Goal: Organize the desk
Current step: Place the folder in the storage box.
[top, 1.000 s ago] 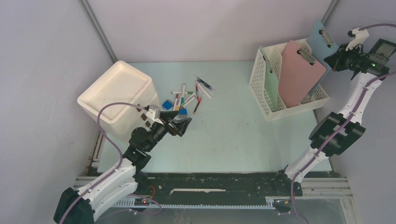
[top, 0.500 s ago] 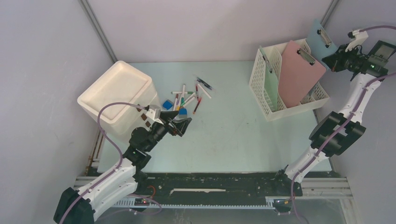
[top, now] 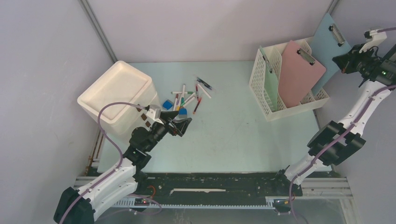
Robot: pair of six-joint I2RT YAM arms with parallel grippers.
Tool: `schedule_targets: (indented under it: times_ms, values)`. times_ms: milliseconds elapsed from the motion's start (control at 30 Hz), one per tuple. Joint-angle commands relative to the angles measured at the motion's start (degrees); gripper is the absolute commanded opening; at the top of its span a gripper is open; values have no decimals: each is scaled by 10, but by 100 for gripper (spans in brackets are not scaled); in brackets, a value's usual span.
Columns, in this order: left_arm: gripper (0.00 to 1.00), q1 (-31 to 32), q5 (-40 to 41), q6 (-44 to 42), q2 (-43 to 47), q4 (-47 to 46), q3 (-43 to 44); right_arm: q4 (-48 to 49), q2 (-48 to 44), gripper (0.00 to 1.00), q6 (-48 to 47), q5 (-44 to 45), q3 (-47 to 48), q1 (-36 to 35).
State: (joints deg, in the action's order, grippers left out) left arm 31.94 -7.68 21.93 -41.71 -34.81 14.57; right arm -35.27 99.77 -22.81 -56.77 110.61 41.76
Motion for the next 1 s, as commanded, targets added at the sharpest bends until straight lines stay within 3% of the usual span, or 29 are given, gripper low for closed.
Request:
schedule_targets:
  times_ms: [0, 467, 967]
  values:
    - [91, -4, -4, -11, 7, -17, 1, 7, -53, 0, 26, -66, 4, 4]
    - [91, -4, -4, -12, 16, -17, -5, -38, -79, 0, -17, -74, -22, 50]
    - [91, -4, -12, -10, -4, -25, 4, -184, -96, 0, -173, -59, -48, 102]
